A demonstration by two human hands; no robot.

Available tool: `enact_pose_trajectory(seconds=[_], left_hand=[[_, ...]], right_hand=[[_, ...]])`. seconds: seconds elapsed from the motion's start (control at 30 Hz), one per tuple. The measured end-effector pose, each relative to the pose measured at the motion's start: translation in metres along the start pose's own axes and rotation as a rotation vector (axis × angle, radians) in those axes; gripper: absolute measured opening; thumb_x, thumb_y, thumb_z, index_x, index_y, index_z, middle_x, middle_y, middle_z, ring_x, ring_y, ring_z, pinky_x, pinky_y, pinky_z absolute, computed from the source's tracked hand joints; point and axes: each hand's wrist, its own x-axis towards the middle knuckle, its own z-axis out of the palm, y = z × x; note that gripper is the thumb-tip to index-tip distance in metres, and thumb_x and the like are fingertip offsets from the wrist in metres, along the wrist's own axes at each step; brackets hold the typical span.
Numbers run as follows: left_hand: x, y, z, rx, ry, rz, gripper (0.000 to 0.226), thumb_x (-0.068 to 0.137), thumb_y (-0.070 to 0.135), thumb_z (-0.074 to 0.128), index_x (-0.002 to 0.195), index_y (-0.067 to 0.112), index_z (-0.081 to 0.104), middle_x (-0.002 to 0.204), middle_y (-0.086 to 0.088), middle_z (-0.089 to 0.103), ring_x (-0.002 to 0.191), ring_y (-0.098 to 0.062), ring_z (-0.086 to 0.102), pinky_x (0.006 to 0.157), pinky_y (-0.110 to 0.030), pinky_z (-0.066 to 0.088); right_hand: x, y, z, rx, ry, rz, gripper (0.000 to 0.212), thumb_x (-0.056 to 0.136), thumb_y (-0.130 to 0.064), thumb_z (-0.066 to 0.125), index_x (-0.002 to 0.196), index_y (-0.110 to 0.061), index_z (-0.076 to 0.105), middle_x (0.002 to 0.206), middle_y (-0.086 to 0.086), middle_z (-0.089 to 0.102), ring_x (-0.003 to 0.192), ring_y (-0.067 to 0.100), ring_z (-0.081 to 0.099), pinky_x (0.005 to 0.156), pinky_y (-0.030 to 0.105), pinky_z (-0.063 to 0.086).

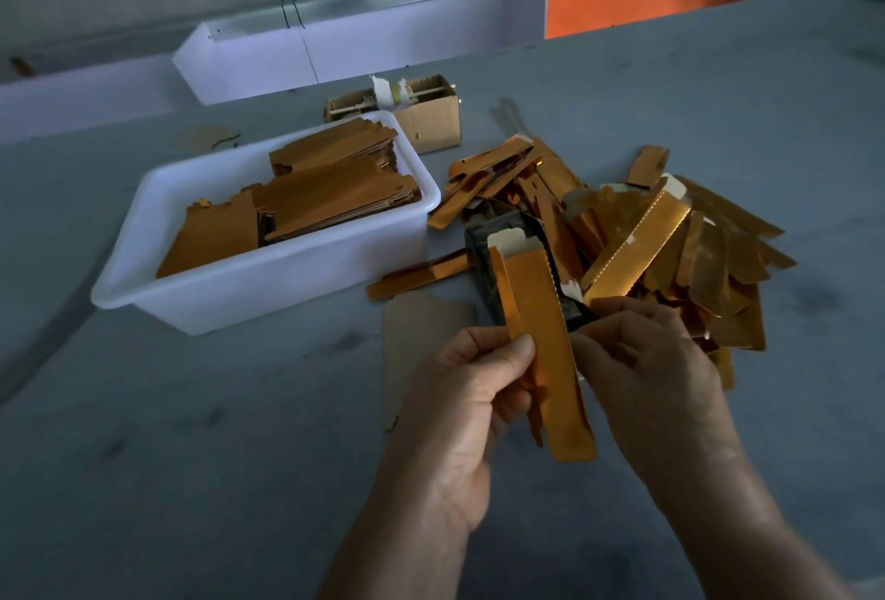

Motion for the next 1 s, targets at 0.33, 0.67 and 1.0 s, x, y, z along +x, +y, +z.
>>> enact_pose_trajectory(seconds=[0.33,0.67,1.0], left_hand=[[0.004,0.006,0.009,0.382,0.0,0.161,0.009,0.09,0.015,0.063,0.081,0.017,0.065,0.059,0.008,0.064,0.049,0.001,0.054,0.045,-0.012,0.04],[0.004,0.014,0.01,0.353,-0.018,0.119,0.006,0.087,0.013,0.066,0.083,0.017,0.066,0.063,0.011,0.068,0.053,0.003,0.06,0.046,-0.011,0.042],[-0.007,0.009,0.003,0.263,-0.059,0.079,0.004,0.084,0.007,0.068,0.087,0.008,0.07,0.081,-0.008,0.075,0.075,-0.019,0.074,0.067,-0.025,0.059]], right_hand=[[-0.002,0.0,0.002,-0.073,0.056,-0.117,0.005,0.084,-0.016,0.066,0.081,-0.012,0.067,0.113,0.0,0.055,0.105,0.02,0.053,0.076,0.024,0.045],[-0.005,-0.009,-0.037,0.194,-0.038,-0.153,0.008,0.077,-0.033,0.061,0.073,-0.026,0.06,0.075,-0.004,0.06,0.07,0.004,0.058,0.054,0.015,0.045],[-0.008,-0.019,-0.035,0.31,-0.34,-0.222,0.021,0.068,-0.038,0.056,0.082,-0.033,0.071,0.081,-0.009,0.07,0.075,0.008,0.062,0.059,0.014,0.049]])
